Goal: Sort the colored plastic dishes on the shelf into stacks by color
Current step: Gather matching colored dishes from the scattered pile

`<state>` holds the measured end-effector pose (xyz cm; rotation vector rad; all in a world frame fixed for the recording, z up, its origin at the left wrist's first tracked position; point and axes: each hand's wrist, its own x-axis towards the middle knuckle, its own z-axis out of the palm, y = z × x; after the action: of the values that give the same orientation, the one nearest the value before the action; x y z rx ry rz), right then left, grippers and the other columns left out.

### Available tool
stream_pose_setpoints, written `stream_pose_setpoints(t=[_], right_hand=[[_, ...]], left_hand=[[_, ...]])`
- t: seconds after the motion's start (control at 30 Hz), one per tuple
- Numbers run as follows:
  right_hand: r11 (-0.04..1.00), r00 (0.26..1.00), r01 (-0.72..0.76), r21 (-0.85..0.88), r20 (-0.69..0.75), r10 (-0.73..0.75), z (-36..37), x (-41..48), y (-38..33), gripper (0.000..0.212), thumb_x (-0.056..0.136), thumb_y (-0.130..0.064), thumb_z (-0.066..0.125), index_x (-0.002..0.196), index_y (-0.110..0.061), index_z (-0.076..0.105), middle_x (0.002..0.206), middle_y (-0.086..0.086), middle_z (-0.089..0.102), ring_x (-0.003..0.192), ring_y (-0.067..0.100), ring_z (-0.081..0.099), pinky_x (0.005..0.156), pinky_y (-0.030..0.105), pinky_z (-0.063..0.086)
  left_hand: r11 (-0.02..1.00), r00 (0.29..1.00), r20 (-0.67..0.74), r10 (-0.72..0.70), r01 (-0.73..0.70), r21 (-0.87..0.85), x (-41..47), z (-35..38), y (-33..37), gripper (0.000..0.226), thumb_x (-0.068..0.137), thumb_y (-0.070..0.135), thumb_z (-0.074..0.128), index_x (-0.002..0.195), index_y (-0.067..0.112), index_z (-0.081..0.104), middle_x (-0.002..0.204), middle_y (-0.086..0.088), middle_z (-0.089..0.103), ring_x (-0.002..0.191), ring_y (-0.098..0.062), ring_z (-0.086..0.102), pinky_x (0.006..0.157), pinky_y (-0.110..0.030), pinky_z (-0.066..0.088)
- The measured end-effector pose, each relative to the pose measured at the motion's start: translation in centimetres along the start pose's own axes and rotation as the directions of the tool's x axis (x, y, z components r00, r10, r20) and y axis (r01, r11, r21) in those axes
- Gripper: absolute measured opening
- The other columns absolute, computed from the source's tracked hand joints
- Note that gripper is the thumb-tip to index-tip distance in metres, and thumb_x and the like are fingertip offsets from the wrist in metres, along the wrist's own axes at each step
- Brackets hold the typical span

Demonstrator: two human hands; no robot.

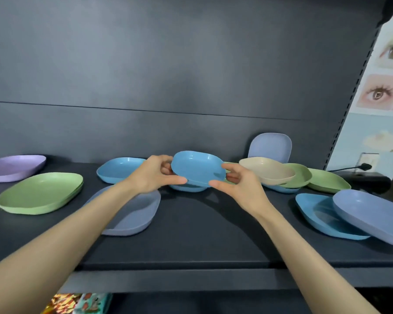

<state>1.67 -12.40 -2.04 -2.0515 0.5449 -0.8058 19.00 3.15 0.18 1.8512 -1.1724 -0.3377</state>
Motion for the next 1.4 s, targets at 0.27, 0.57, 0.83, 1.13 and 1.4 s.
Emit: stream_pose_setpoints(t=[0.27,0.57,0.83,1.13,1.4], right_hand=[[0.99,0.995,-0.052,-0.133,0.083,0.063,2.8,4.6,0.8,0.07,0.07,-0.033,0.083,0.131,-0.016,0.053,0.128,0.0,0.059,0.108,0.017,0.06,0.096,0.034,0.05],[0.969,0.991,-0.079,-0.232,0.086,0.101,3.9,4.5,1.6,0.066,0.071,-0.029,0.082,0.13,-0.016,0.054,0.107,-0.004,0.056,0.099,0.009,0.053,0.082,0.016,0.038],[0.964,0.988,-0.095,-0.248,0.096,0.122,4.1,4.3,2.0,0.069,0.072,-0.032,0.081,0.132,-0.017,0.051,0.114,-0.003,0.06,0.103,0.01,0.056,0.083,0.02,0.042],[0.981,0.987,-0.114,-0.155,0.094,0.13,4.2,3.5,2.2,0.084,0.068,-0.025,0.085,0.137,-0.012,0.04,0.108,-0.005,0.054,0.096,0.012,0.058,0.083,0.021,0.045],[0.993,0.992,-0.105,-0.05,0.068,0.108,4.8,3.9,2.8,0.058,0.07,-0.015,0.083,0.12,-0.011,0.056,0.101,-0.008,0.063,0.095,0.01,0.063,0.084,0.018,0.05]], left_hand=[[0.975,0.977,0.117,-0.178,0.159,0.152,4.9,-2.0,-3.2,0.048,0.065,0.029,0.086,0.103,0.009,0.066,0.102,-0.014,0.071,0.095,-0.028,0.068,0.097,-0.043,0.048],[0.954,0.953,0.196,-0.229,0.179,0.241,6.8,-2.2,-5.1,0.076,0.028,0.059,0.08,0.088,0.023,0.051,0.079,-0.001,0.048,0.073,-0.015,0.042,0.071,-0.031,0.034],[0.947,0.948,0.204,-0.244,0.188,0.26,6.7,-2.2,-5.6,0.055,0.061,0.039,0.087,0.103,0.01,0.065,0.095,0.0,0.067,0.087,-0.018,0.063,0.089,-0.03,0.05],[0.973,0.911,0.346,-0.224,0.189,0.135,7.1,-2.1,-5.1,0.056,0.06,0.02,0.089,0.106,0.016,0.058,0.111,0.006,0.069,0.107,-0.011,0.064,0.101,-0.037,0.047],[0.975,0.918,0.33,-0.221,0.203,0.088,6.7,-2.0,-4.7,0.058,0.061,0.017,0.088,0.112,0.017,0.062,0.111,0.004,0.071,0.107,-0.012,0.065,0.102,-0.037,0.047]])
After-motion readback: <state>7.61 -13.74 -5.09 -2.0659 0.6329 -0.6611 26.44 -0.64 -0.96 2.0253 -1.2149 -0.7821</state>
